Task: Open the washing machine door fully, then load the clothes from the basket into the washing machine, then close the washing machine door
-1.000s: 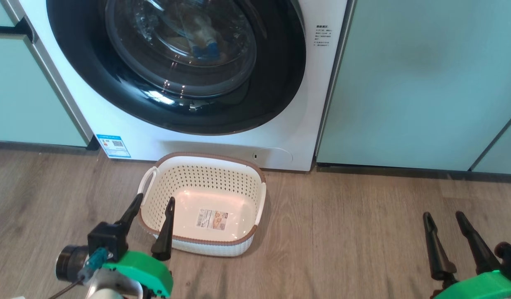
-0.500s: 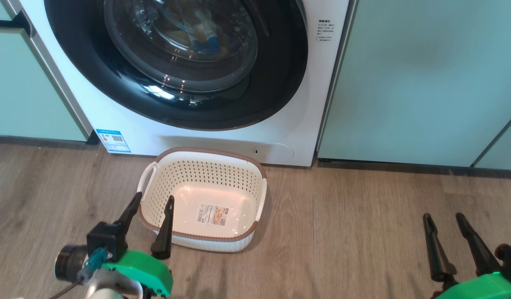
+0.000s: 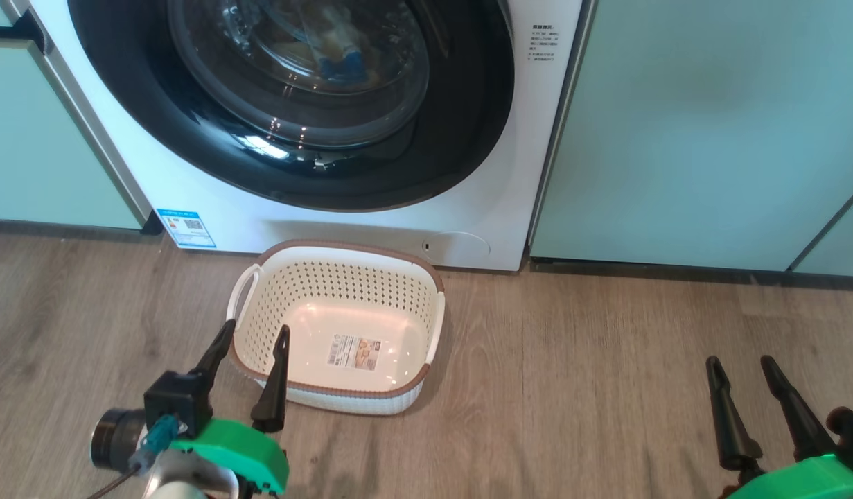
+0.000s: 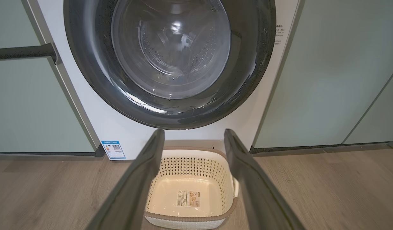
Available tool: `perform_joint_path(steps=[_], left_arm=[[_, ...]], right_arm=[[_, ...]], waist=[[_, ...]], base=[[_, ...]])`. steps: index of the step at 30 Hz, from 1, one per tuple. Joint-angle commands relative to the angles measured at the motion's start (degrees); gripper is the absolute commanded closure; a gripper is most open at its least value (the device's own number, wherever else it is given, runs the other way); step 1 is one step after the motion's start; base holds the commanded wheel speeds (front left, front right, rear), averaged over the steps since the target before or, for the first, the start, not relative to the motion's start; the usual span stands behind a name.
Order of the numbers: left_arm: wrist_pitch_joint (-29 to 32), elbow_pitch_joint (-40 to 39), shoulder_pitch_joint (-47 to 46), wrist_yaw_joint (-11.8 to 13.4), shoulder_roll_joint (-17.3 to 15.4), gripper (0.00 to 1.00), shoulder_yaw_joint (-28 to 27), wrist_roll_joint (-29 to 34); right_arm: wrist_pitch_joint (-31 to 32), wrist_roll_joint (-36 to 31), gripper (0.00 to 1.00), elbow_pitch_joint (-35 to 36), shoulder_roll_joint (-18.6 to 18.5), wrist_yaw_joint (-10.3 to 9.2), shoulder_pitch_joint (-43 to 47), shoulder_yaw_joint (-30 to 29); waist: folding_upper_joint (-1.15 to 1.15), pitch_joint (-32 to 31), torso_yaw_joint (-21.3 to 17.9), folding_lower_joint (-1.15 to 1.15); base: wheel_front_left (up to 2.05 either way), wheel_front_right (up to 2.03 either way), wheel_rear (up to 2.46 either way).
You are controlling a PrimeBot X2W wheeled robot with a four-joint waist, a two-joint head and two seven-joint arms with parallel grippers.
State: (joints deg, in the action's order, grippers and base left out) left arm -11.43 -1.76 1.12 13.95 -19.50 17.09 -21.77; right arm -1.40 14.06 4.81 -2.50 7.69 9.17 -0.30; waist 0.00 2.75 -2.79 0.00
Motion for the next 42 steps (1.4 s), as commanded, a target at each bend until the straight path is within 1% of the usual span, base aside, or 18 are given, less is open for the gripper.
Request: perform_joint_path(steps=[1,3,4,8,26,42], left_arm=[[-0.70,-1.84,-2.67,0.46,-1.73,0.00,-2.14,-0.08],[-0.90,-1.87,-2.78,0.69,-1.76,0.00,-2.21,0.12],[-0.25,-0.02,-0.03,0.35,-0.08,1.00,-0.01,-0.01],[-0.10,2.97,0.82,0.26,1.35,1.00,0.83,-0.30],[2.08,4.99,-0.39,-3.02,3.14,1.00,-2.17,-11.63],[3.92,6.70,-1.43,-5.68,4.67,1.00,-4.69,-20.43]], right_arm=[[-0.20,0.44,0.00,1.83,-0.38,-0.20,-2.08,1.09],[-0.22,0.51,0.00,1.78,-0.38,-0.20,-2.16,1.19],[-0.02,0.10,1.00,-0.10,0.01,0.00,-0.01,0.12],[-0.04,0.40,1.00,-3.67,0.21,0.01,0.29,0.65],[0.29,13.23,1.00,-5.94,-0.71,-0.02,-2.07,0.70],[0.76,23.08,1.00,-7.73,-1.21,-0.05,-3.91,0.47]], waist=[[0.00,0.13,-0.05,0.00],[0.00,0.34,-0.15,0.00],[0.00,0.34,-0.14,0.00],[0.00,0.39,-0.15,0.00],[0.00,-0.07,0.30,0.00],[0.00,-0.43,0.66,0.00]], base=[[0.00,0.00,0.00],[0.00,0.00,0.00],[0.00,0.00,0.00],[0.00,0.00,0.00],[0.00,0.00,0.00],[0.00,0.00,0.00]])
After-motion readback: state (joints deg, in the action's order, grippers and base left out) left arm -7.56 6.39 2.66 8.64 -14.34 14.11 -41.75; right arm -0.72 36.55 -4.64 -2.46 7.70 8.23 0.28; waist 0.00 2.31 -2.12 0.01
